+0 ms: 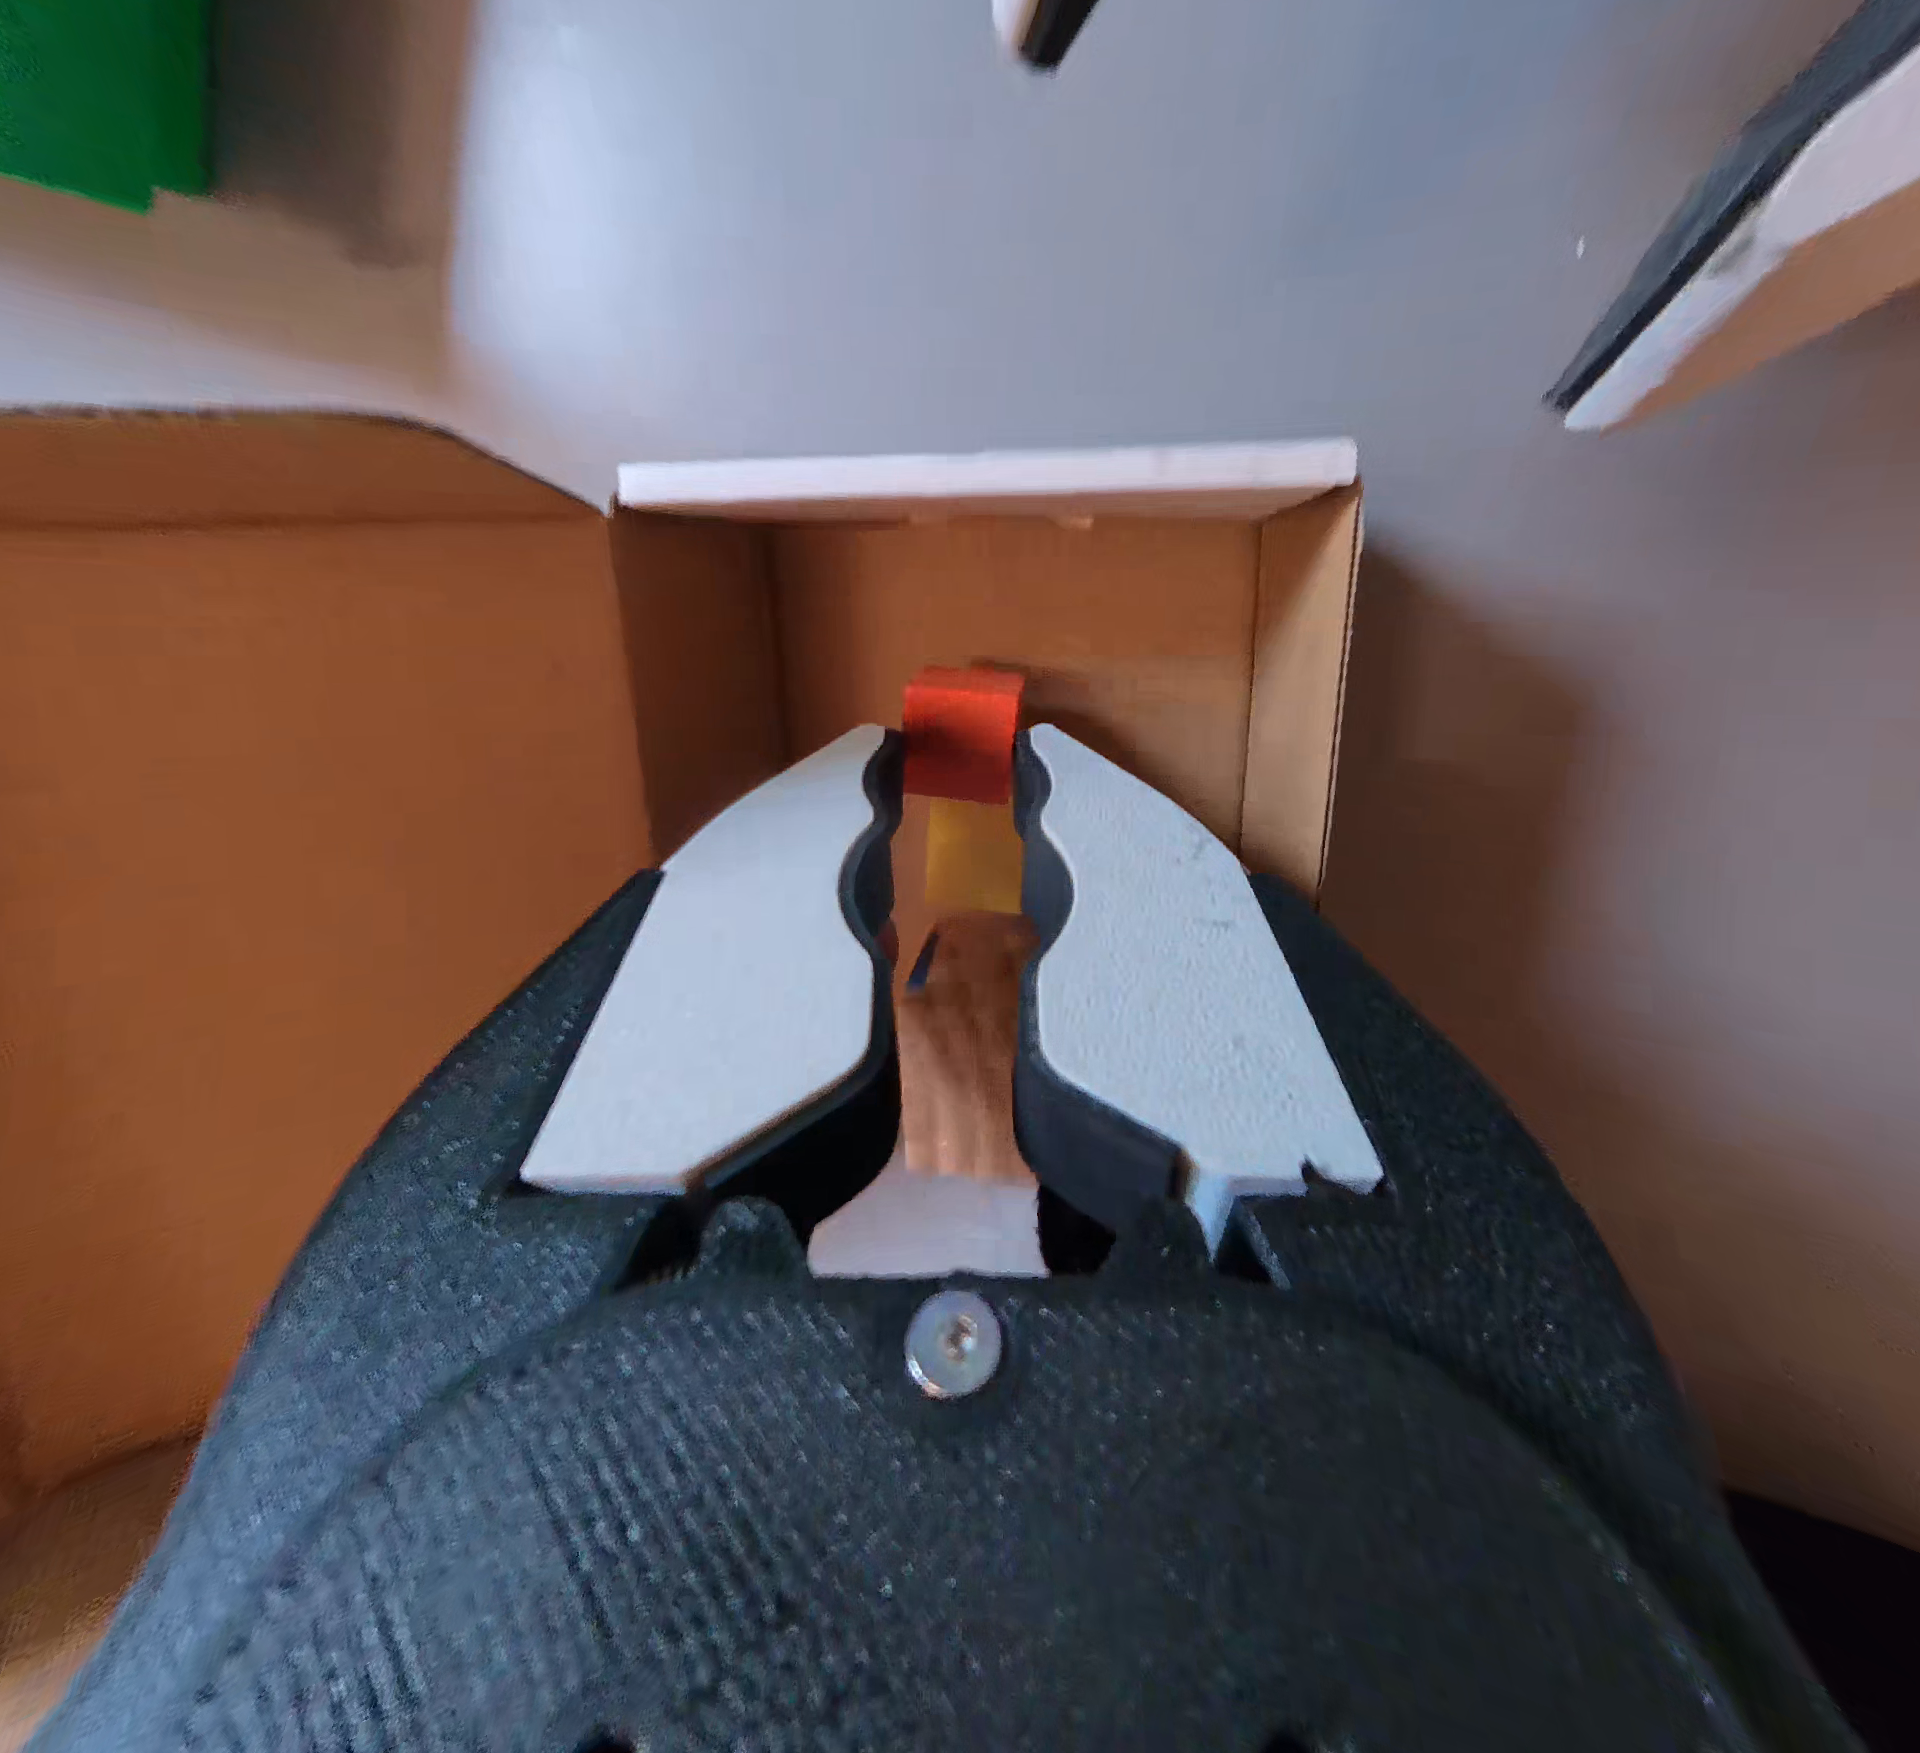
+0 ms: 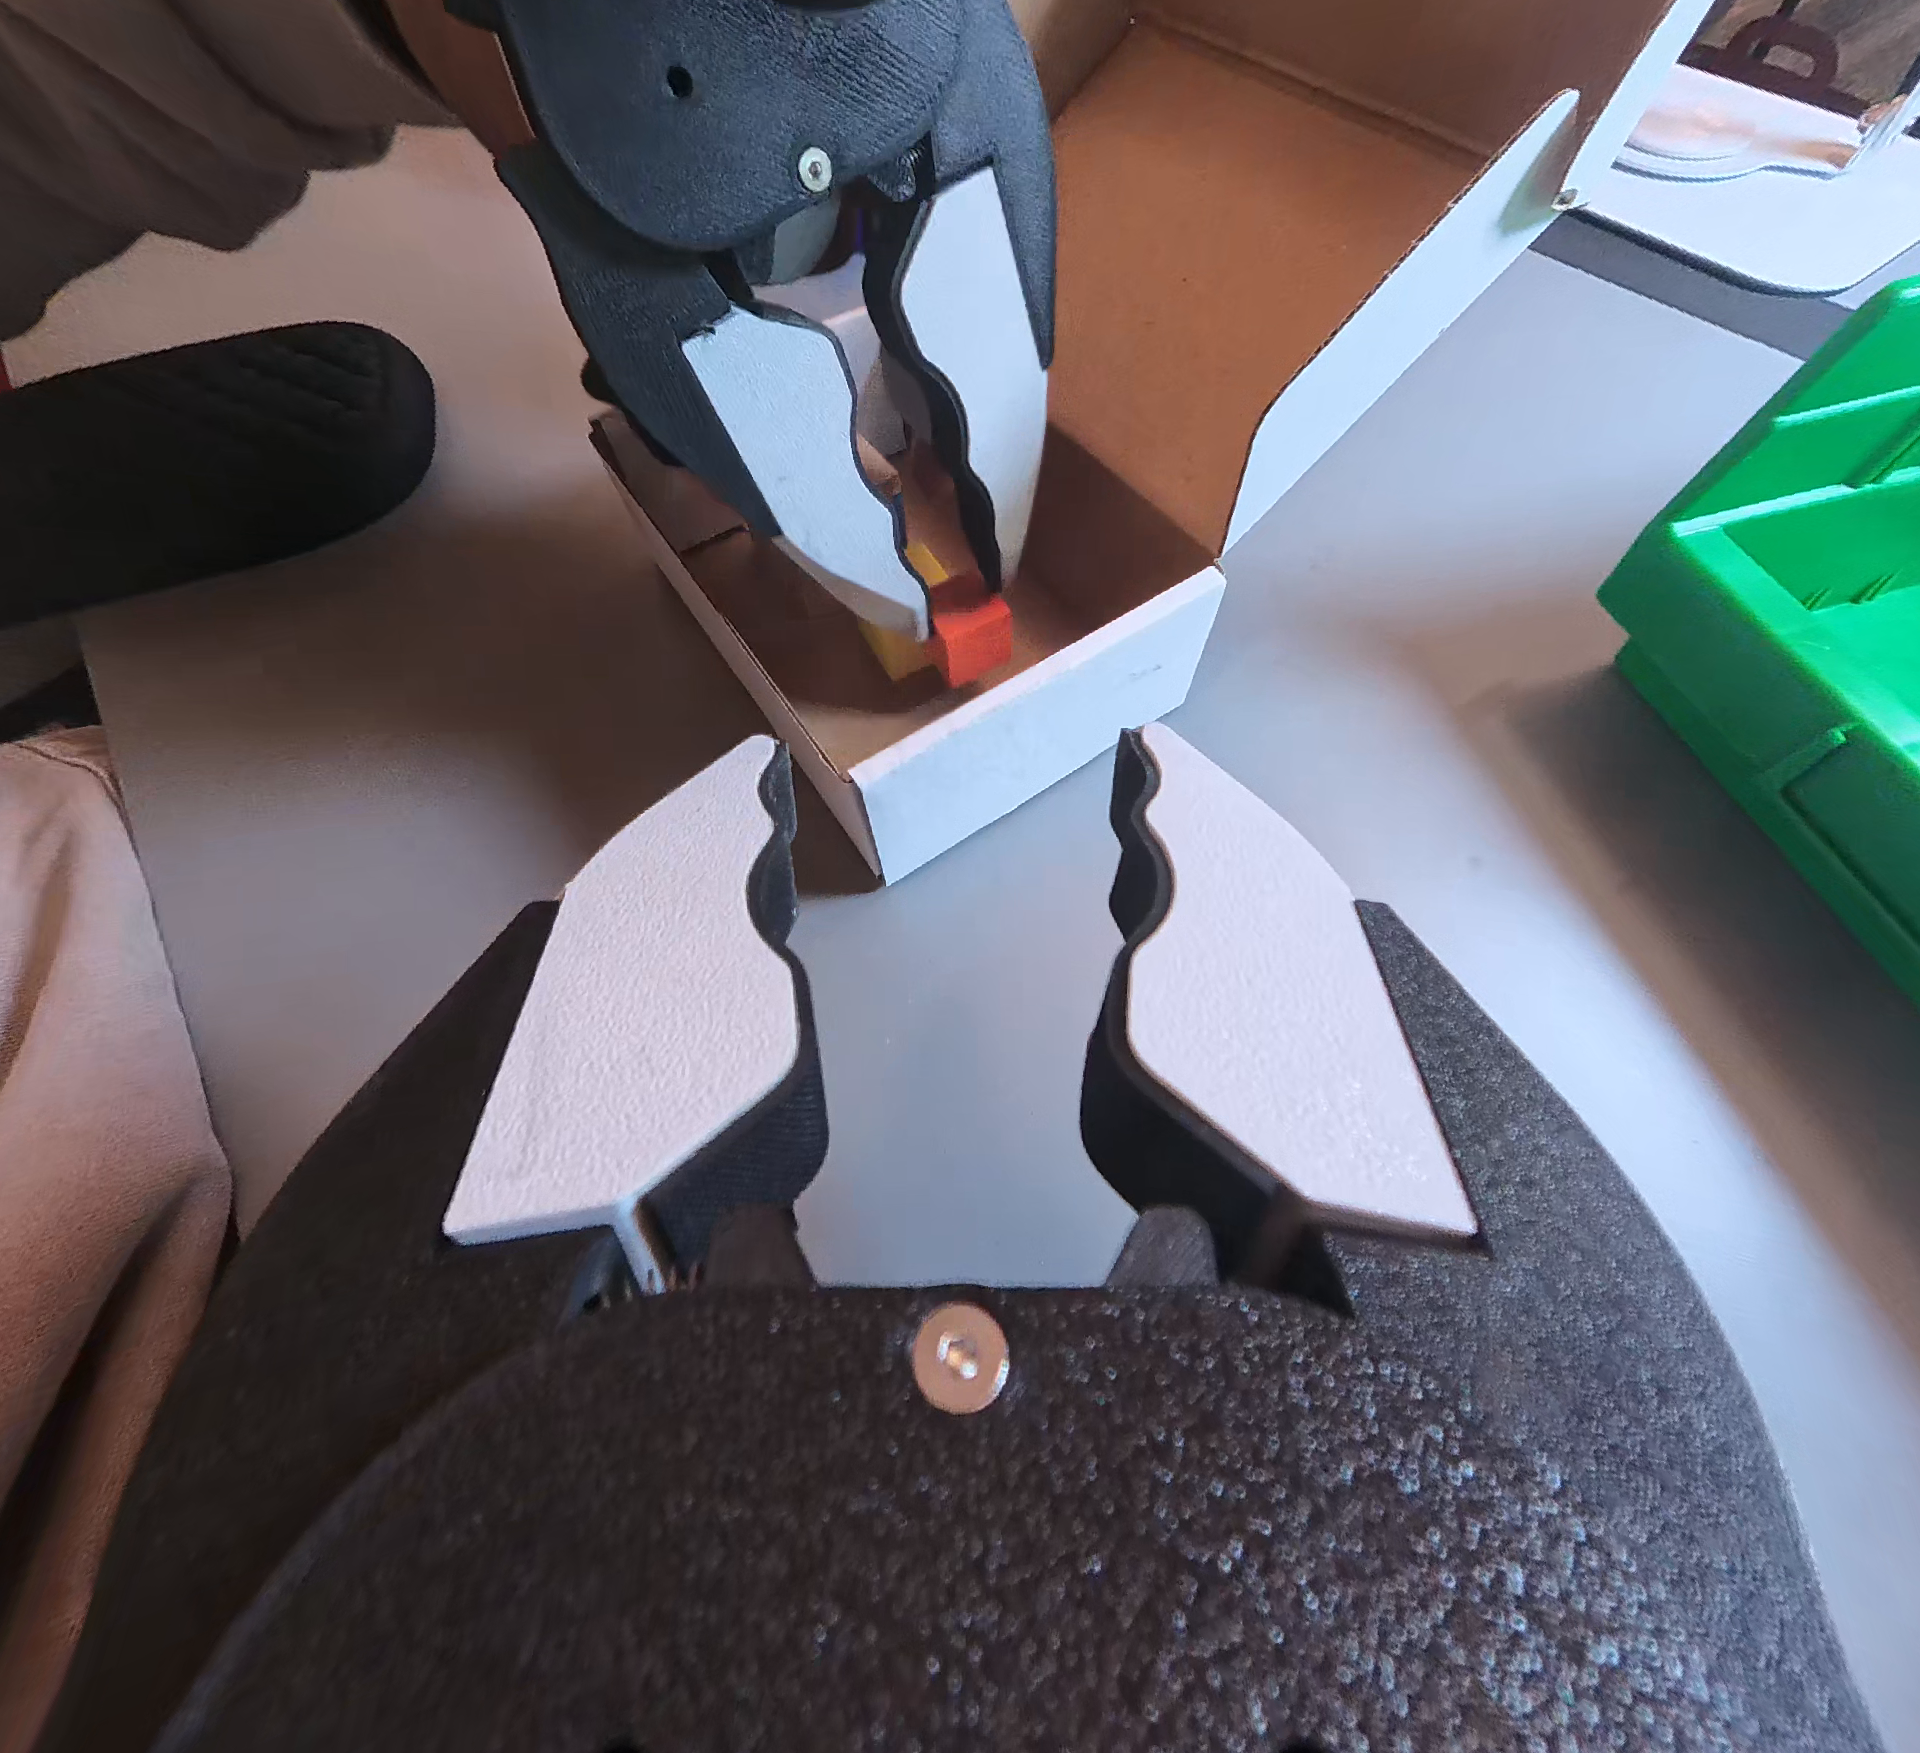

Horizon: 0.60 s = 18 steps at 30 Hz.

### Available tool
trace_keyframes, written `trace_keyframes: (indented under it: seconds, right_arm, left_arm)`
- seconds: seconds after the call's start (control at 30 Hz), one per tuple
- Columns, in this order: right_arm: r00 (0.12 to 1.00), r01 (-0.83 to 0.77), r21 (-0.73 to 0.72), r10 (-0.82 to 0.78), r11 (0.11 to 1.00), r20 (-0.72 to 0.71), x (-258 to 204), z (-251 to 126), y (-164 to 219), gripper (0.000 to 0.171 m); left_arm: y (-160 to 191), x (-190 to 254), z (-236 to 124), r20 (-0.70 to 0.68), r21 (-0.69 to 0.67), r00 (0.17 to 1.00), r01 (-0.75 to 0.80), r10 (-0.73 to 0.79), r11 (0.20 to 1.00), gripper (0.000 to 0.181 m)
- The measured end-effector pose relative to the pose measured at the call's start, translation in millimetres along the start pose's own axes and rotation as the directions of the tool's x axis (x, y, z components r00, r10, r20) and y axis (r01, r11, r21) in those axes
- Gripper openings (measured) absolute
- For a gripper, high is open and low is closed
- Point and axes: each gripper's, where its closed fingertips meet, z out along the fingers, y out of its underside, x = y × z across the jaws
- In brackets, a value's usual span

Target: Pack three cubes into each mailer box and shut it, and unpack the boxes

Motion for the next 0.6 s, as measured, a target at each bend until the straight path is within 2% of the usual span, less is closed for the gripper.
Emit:
trace_keyframes:
  seconds: [0.13, 0.3, 0.6]
  right_arm:
    - [1.000, 0.002, -0.005, -0.002, 1.000, 0.002, -1, 1, 1, 0.059]
    - [1.000, 0.001, -0.007, -0.001, 1.000, 0.001, 0, 2, 1, 0.058]
    - [1.000, 0.003, -0.006, -0.003, 1.000, 0.002, 0, 1, 1, 0.058]
  left_arm:
    - [12, -3, -6, -0.001, -0.024, 1.000, 0.021, -0.021, 1.000, 0.020]
    - [-2, 3, -3, -0.024, 0.025, 0.999, 0.033, -0.032, 0.999, 0.020]
    - [-4, 8, 12, -0.027, -0.029, 0.999, 0.024, -0.024, 0.999, 0.021]
